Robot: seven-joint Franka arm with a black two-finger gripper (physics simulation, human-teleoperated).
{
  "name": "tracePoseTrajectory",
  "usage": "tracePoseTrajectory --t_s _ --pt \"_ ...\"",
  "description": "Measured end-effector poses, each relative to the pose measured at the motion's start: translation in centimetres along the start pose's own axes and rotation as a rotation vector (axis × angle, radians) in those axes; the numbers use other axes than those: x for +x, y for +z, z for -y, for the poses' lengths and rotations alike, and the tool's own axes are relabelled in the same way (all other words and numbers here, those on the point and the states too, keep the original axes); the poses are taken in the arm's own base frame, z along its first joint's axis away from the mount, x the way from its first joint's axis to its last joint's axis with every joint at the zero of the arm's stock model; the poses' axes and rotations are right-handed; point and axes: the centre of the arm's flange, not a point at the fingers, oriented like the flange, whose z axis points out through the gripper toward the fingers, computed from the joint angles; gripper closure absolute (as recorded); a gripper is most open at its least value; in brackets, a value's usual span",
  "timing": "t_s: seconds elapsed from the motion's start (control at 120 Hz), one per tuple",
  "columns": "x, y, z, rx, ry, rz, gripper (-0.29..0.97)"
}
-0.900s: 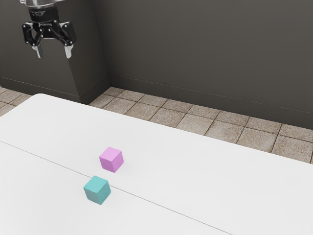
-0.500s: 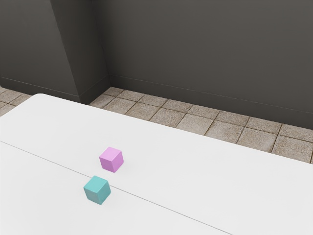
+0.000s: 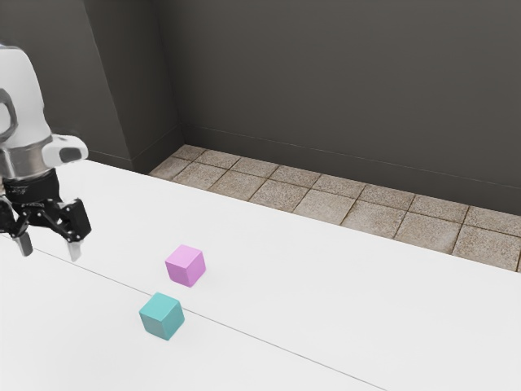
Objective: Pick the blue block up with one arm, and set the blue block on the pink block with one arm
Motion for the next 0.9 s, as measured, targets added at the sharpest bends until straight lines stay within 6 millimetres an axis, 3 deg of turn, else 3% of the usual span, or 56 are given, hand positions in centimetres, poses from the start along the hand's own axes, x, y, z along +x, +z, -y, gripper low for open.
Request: tracePoseTrajectory --t_s 0.075,0.142,0.242,0.392,0.542,0.717,0.9 --pt "1.7 6.3 -0.4 0.018 -0.001 0.022 0.0" --pt "2.9 10.6 -1.5 0.039 0.012 0.012 0.0" --pt "4.6 13.8 -3.9 0.056 0.05 -0.074 0.0" --pt "7.3 15.7 -5.2 0.024 0.036 -0.161 0.0" --pt "8.9 17.5 -6.2 -0.009 0.013 -0.199 0.0" --pt "8.3 17.6 -8.5 -0.002 0.091 -0.238 0.0" --pt "7.6 18.9 -8.4 0.011 0.161 -0.217 0.0"
